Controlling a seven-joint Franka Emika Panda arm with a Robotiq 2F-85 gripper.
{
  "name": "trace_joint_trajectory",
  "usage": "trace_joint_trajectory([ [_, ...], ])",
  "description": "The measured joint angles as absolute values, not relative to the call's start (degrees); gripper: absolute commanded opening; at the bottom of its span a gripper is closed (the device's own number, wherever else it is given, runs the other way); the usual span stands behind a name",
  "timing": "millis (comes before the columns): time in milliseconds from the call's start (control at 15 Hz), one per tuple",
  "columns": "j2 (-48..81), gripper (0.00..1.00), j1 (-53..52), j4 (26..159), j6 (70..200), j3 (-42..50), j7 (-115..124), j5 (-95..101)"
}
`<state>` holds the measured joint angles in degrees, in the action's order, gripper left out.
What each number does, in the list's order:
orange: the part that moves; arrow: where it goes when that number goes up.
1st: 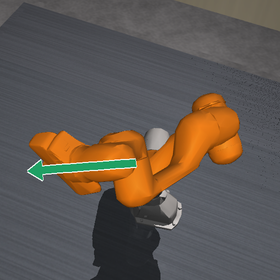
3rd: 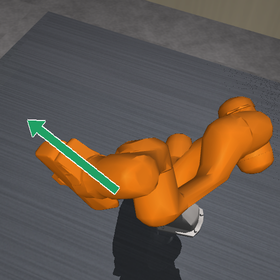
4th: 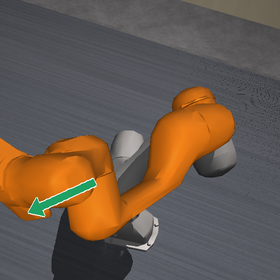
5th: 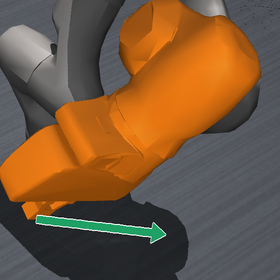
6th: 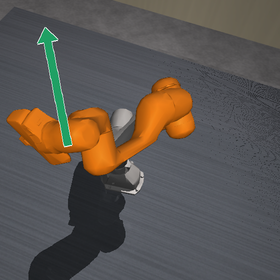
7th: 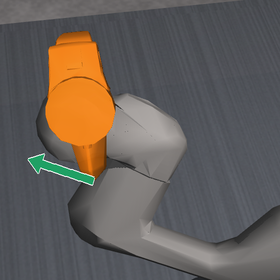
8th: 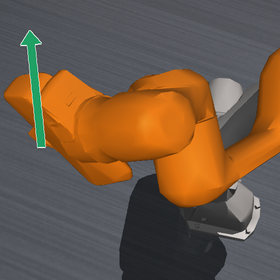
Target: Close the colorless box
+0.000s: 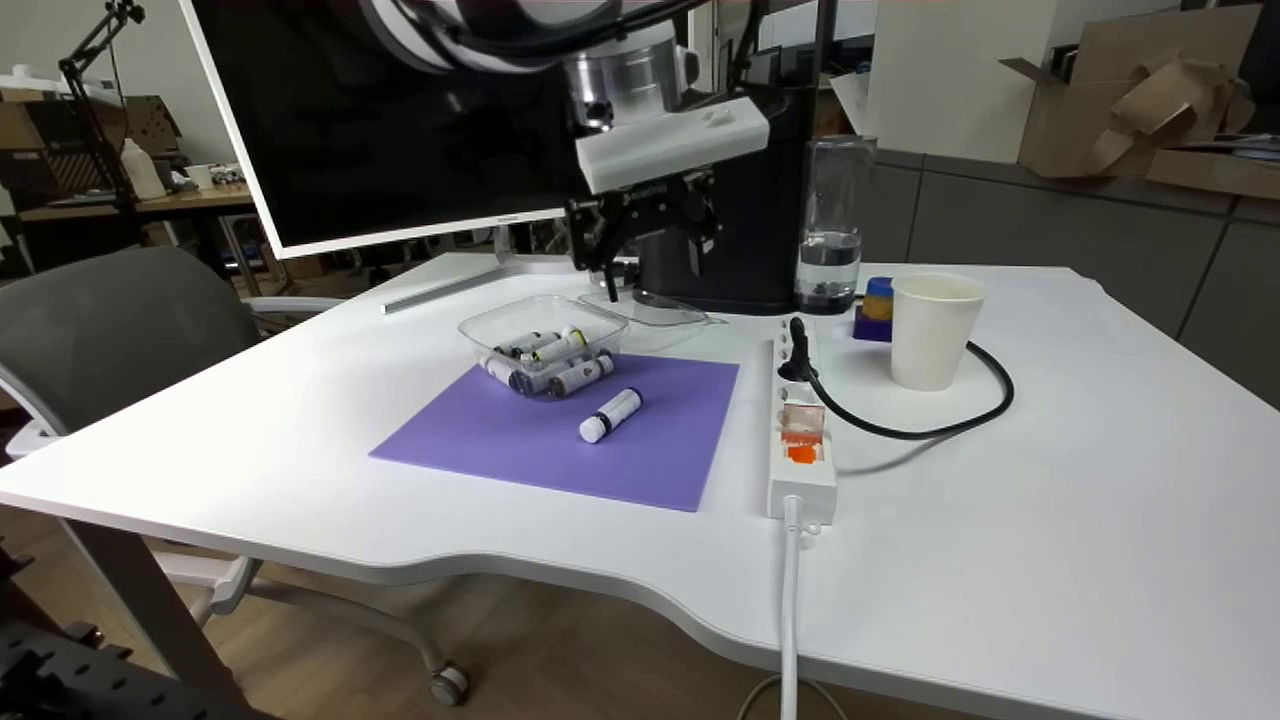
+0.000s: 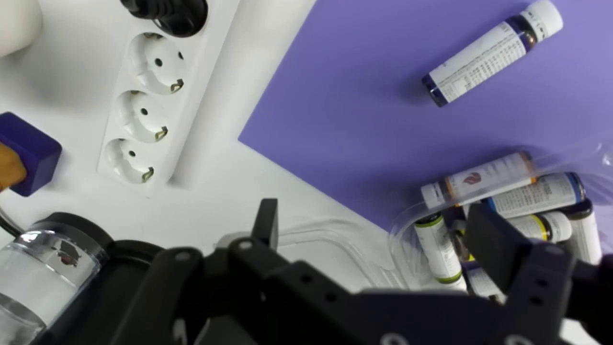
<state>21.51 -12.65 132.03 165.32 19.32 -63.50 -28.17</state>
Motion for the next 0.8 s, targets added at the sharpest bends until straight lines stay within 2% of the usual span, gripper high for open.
trace_joint_trajectory([
  [200,22.3,1.0,-8.8,125.7,155.3,18.5,-63.4,-33.7],
  [467,24.9,1.0,5.0,117.4,146.0,6.7,-58.3,-34.1],
  [800,27.5,1.0,9.0,114.0,144.0,3.2,-56.9,-34.5],
])
